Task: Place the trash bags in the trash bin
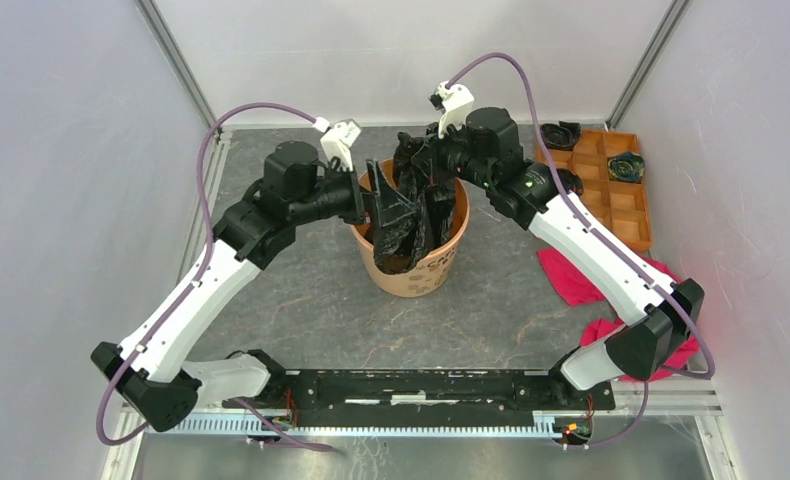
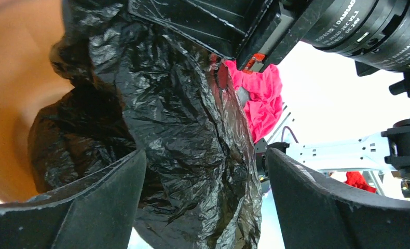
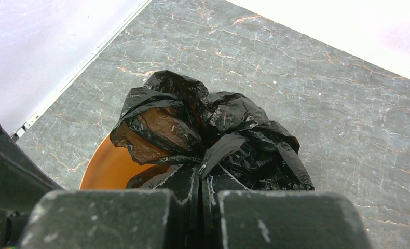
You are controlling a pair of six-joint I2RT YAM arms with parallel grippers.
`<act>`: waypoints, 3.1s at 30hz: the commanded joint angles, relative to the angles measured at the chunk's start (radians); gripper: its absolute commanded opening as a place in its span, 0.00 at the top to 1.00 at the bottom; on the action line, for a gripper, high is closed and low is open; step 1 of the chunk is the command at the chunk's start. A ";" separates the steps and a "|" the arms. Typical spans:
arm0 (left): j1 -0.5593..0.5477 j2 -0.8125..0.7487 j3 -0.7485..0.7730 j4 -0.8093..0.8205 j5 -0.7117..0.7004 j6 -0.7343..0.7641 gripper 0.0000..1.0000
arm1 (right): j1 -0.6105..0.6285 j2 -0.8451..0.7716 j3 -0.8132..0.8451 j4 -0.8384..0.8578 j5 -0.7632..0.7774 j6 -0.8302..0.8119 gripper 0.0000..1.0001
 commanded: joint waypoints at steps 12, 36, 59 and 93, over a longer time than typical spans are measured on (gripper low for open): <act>-0.105 0.105 0.118 -0.101 -0.236 0.081 0.47 | 0.002 -0.006 0.003 0.017 -0.047 0.015 0.99; -0.104 0.110 0.062 0.047 -0.302 -0.020 0.98 | 0.002 -0.050 0.043 -0.065 -0.016 -0.007 0.66; -0.104 -0.050 -0.021 0.098 -0.365 -0.086 0.98 | 0.003 -0.350 -0.224 0.023 0.057 0.351 0.02; -0.104 -0.157 -0.114 0.098 -0.525 -0.118 0.98 | 0.304 -0.315 -0.273 0.048 0.512 0.128 1.00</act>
